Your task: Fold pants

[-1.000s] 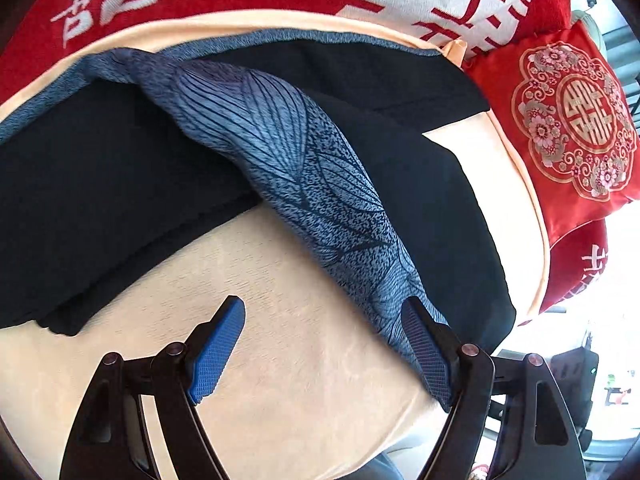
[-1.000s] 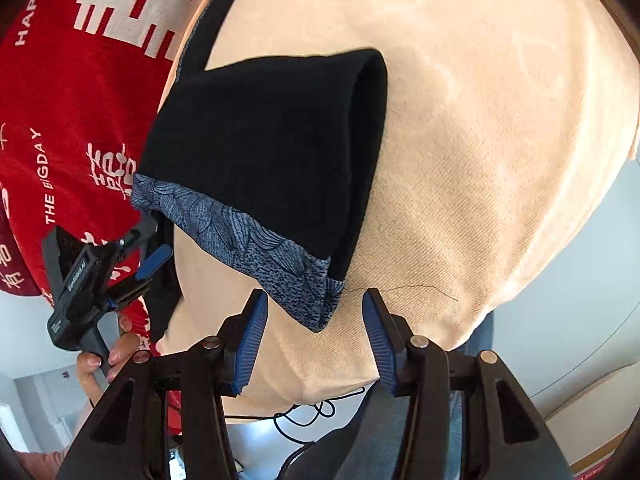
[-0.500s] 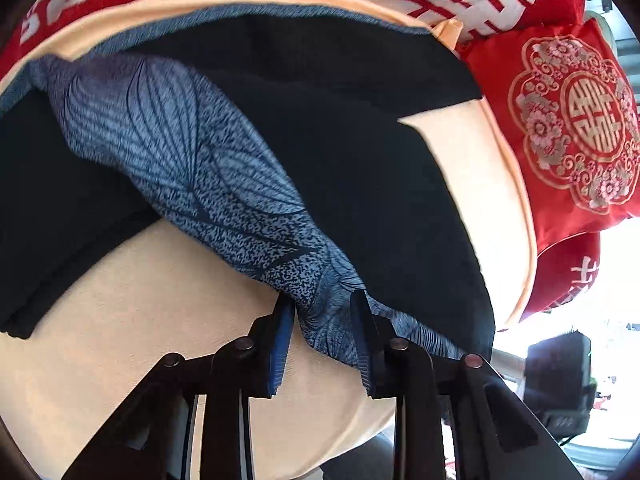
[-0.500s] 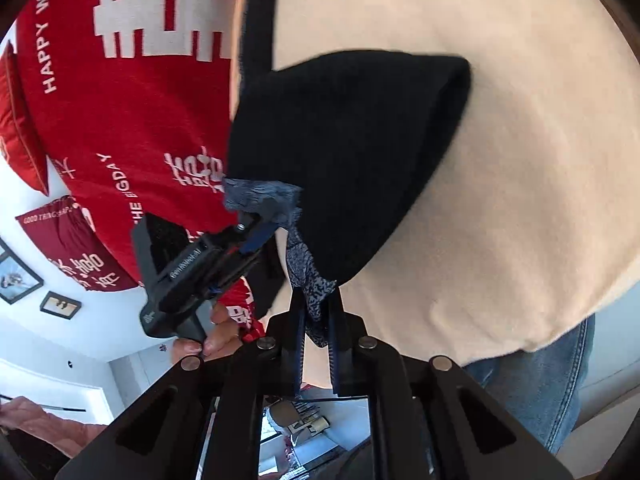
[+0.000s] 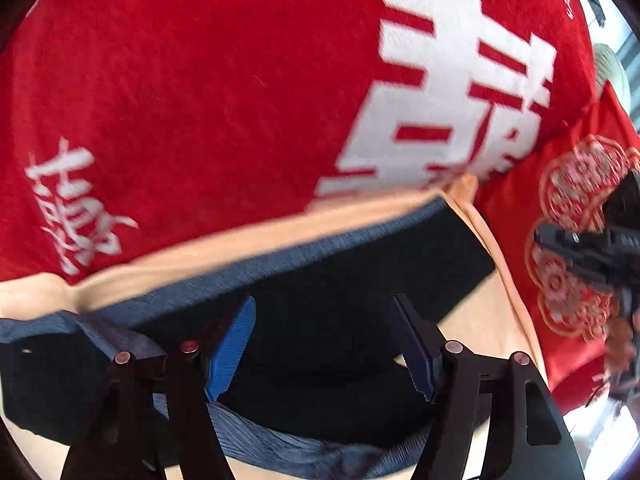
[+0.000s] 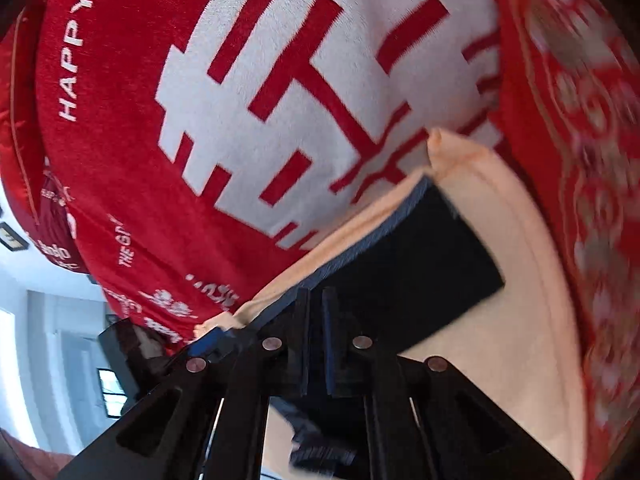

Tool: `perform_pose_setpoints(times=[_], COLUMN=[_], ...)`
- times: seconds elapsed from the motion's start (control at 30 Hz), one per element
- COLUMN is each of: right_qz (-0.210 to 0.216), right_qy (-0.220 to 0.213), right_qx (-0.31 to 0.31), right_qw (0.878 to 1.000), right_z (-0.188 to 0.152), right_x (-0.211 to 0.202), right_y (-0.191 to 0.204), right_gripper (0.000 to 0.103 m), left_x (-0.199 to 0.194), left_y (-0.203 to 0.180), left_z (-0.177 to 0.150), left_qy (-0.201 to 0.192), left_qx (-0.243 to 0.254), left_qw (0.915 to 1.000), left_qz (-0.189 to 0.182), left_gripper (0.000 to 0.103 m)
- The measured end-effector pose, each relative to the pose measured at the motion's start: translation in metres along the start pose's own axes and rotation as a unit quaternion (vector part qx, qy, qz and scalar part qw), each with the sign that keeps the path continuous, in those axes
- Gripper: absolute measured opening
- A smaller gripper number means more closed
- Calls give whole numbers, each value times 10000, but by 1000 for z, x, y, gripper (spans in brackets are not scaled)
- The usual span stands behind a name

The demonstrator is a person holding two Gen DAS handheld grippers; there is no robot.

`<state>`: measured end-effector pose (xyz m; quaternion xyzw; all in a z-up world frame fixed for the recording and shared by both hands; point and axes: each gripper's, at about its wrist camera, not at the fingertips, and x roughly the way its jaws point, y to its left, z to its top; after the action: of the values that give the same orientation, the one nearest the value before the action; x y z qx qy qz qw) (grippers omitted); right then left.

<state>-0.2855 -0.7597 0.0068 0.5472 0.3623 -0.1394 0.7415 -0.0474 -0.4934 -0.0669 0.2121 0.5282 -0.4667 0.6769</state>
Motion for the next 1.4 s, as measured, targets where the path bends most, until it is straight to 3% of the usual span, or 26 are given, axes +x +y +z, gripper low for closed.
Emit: perform_pose_setpoints(times=[0.07, 0.13, 0.17, 0.23, 0.4, 0.47, 0.5, 0.53, 0.6, 0.67, 0.77, 0.87, 0.9, 0.93, 0.97, 1.0, 1.1, 1.23, 1.4], right_qz=[-453, -546, -655, -1167, -2123, -2369, -2429, -2412, -2060, -1785, -1392, -905, -731, -602, -440, -297, 137, 427, 404], right_qy=[-10, 84, 220, 695, 1258, 1290, 1378, 1525, 1946, 1976, 1876, 1764, 1710, 1732, 1781, 1803, 1530, 921, 369], right_qx=[-285, -774, -1026, -1687, -3278, -3543, -3502, -3257, -2169, -1106, 17, 642, 776, 912, 1021, 1124, 1039, 743, 130], right_qw=[9986, 9955, 9923, 9763, 9119, 8954, 8941, 9014, 9342, 9575, 9723, 9780, 9795, 9788, 9777, 9767, 9827, 9921, 9984], right_z=[18, 11, 1, -36, -162, -204, -222, -233, -246, -254, -263, -266, -265, -267, -266, -265, -241, -181, -87], right_x=[8, 13, 17, 28, 19, 6, 2, -2, -3, -6, -6, 0, 1, 3, 6, 8, -9, -38, -47], right_y=[9, 22, 29, 44, 59, 60, 55, 47, 20, -7, -43, -66, -69, -71, -72, -72, -55, -30, -10], right_gripper=[11, 12, 19, 56, 58, 59, 59, 59, 59, 59, 59, 55, 44, 18, 2, 3, 3, 3, 3], left_x=[-9, -14, -15, -15, 5, 9, 14, 20, 31, 37, 42, 48, 48, 52, 54, 57, 54, 42, 31], left_y=[14, 23, 28, 39, 60, 64, 66, 67, 67, 60, 52, 43, 40, 36, 34, 29, 19, 14, 9], left_z=[-2, -11, -21, -45, -114, -136, -146, -153, -164, -168, -167, -166, -165, -165, -165, -164, -155, -127, -71], left_qy=[-30, 28, 128, 368, 1329, 1504, 1613, 1726, 1876, 1874, 1843, 1834, 1851, 1871, 1878, 1852, 1755, 1472, 909], left_qx=[-99, -214, -242, -279, -873, -1080, -1195, -1292, -1421, -1417, -1384, -1365, -1388, -1415, -1438, -1435, -1346, -1310, -1008], left_qw=[9998, 9995, 9992, 9981, 9864, 9822, 9793, 9762, 9719, 9720, 9728, 9724, 9713, 9701, 9691, 9691, 9711, 9748, 9863], left_qz=[169, 246, 304, 403, 405, 322, 253, 219, 99, -46, -229, -455, -551, -626, -698, -777, -901, -1049, -932], left_gripper=[70, 70, 70, 70, 70, 70, 70, 70, 70, 70, 70, 70, 70, 70, 70, 70, 52, 52, 52])
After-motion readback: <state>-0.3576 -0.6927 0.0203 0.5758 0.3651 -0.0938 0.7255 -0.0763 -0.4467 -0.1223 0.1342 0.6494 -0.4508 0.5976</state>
